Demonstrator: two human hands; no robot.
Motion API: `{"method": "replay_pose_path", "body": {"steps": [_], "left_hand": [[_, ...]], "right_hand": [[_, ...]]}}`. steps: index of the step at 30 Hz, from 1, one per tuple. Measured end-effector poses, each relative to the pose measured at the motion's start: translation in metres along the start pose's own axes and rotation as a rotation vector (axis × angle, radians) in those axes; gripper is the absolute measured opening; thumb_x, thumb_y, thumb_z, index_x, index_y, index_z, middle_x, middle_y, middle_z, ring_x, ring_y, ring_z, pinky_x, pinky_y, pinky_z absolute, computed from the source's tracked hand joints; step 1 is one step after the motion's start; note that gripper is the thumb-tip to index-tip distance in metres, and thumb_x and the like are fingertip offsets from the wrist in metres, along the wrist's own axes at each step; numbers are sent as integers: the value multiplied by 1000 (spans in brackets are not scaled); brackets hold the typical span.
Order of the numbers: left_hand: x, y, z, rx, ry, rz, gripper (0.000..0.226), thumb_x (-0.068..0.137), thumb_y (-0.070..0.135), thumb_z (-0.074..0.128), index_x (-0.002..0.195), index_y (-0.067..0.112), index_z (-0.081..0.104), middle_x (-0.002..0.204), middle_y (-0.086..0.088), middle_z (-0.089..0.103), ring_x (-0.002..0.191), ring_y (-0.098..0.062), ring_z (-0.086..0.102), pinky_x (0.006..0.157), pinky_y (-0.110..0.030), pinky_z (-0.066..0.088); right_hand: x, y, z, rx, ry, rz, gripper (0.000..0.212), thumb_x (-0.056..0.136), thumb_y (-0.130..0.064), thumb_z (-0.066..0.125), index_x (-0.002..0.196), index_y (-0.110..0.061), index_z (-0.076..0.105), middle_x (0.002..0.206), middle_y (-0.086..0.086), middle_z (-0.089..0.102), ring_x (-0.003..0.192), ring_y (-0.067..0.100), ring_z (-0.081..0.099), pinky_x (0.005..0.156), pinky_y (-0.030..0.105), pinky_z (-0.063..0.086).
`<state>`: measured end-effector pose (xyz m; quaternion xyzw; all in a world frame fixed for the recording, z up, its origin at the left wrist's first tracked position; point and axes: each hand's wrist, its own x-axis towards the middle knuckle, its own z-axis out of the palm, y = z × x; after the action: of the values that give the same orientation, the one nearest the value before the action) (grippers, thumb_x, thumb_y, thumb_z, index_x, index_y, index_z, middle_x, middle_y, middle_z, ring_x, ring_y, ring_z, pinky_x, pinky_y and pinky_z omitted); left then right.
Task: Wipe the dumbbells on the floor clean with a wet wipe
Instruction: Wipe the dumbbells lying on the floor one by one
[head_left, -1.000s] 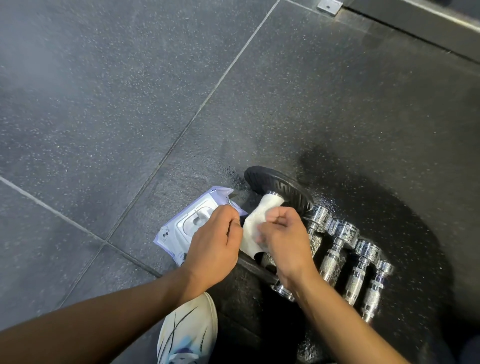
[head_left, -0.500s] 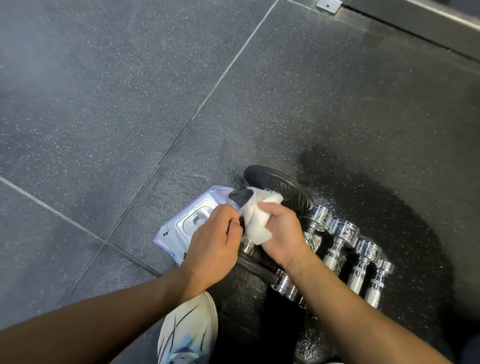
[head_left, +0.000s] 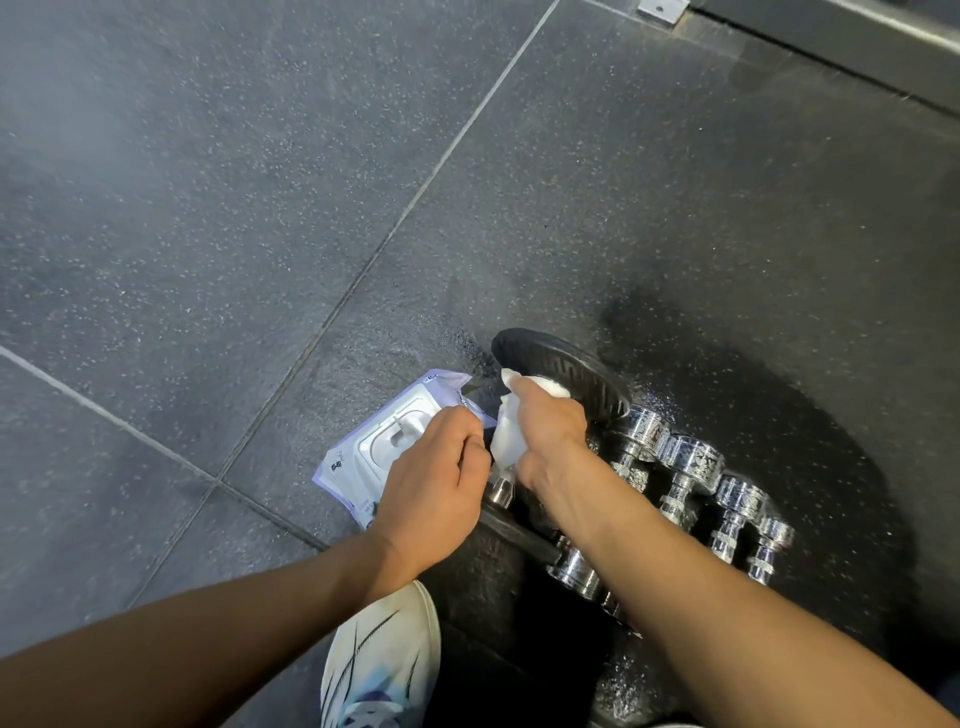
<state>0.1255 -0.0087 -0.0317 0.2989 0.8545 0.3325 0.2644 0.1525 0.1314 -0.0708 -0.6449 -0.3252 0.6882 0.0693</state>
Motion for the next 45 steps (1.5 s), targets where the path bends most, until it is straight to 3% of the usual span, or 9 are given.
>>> {"method": "replay_pose_path", "body": {"steps": [4, 7, 16, 20, 25, 33, 37, 41, 45], "left_hand": [[1, -4, 0, -21, 2, -4, 17, 102, 32, 35, 87, 29, 42, 80, 9, 48, 69, -12, 48, 64, -35, 32], [1, -2, 2, -9, 7, 15, 17, 102, 32, 36, 88, 27, 43, 81, 7, 48, 70, -17, 43, 65, -39, 36], [0, -2, 1, 11, -12, 9, 18, 102, 33, 35, 88, 27, 44, 79, 9, 48, 67, -12, 48, 62, -35, 32], [3, -7, -1, -7, 0, -27, 19, 103, 33, 34, 88, 28, 44, 79, 8, 48, 71, -9, 49, 62, -33, 30], [2, -4, 1, 19, -15, -7, 18, 102, 33, 34, 86, 28, 42, 78, 7, 46, 71, -9, 48, 64, -34, 29], [3, -8, 1, 12, -11, -4, 20, 103, 33, 32, 86, 28, 41, 79, 7, 46, 68, -13, 46, 64, -36, 34], [6, -13, -1, -31, 5, -23, 21, 104, 35, 31, 84, 35, 40, 81, 9, 49, 75, -10, 50, 67, -36, 36], [4, -9, 1, -10, -12, -15, 21, 104, 33, 33, 85, 31, 40, 78, 7, 47, 70, -11, 48, 65, -37, 36], [6, -11, 0, -21, 3, -8, 22, 105, 32, 33, 85, 28, 41, 79, 8, 46, 70, -11, 47, 64, -36, 33]], "right_hand": [[-5, -5, -21, 172, -333, 67, 6, 89, -17, 71, 87, -11, 70, 62, 1, 59, 52, 17, 58, 54, 29, 49], [-2, -8, -36, 270, -544, 74, 33, 98, -19, 56, 66, -17, 65, 63, 0, 57, 57, 14, 60, 62, 31, 49], [-4, 0, 6, 13, 90, -29, 34, 77, -35, 84, 83, -8, 64, 86, 8, 74, 77, 27, 70, 78, 38, 61], [-1, -4, -4, 88, -115, 27, 21, 80, -19, 82, 77, -8, 65, 66, 5, 64, 57, 22, 61, 58, 31, 52], [14, -2, -32, 250, -541, 71, 23, 90, -21, 71, 70, -20, 59, 64, -2, 53, 57, 13, 54, 64, 32, 46], [3, -1, 8, -18, 101, -8, 38, 78, -32, 83, 95, -4, 65, 96, 13, 74, 86, 31, 72, 84, 45, 61], [4, -4, -4, 114, -131, 57, 18, 79, -18, 81, 78, -8, 66, 68, 6, 63, 56, 22, 61, 57, 31, 54], [14, 4, -23, 239, -518, 84, 27, 87, -21, 72, 65, -18, 54, 63, 0, 44, 60, 15, 46, 62, 31, 44], [8, 5, -19, 226, -428, 93, 20, 87, -16, 71, 74, -17, 57, 61, 0, 50, 55, 15, 52, 60, 31, 48]]}}
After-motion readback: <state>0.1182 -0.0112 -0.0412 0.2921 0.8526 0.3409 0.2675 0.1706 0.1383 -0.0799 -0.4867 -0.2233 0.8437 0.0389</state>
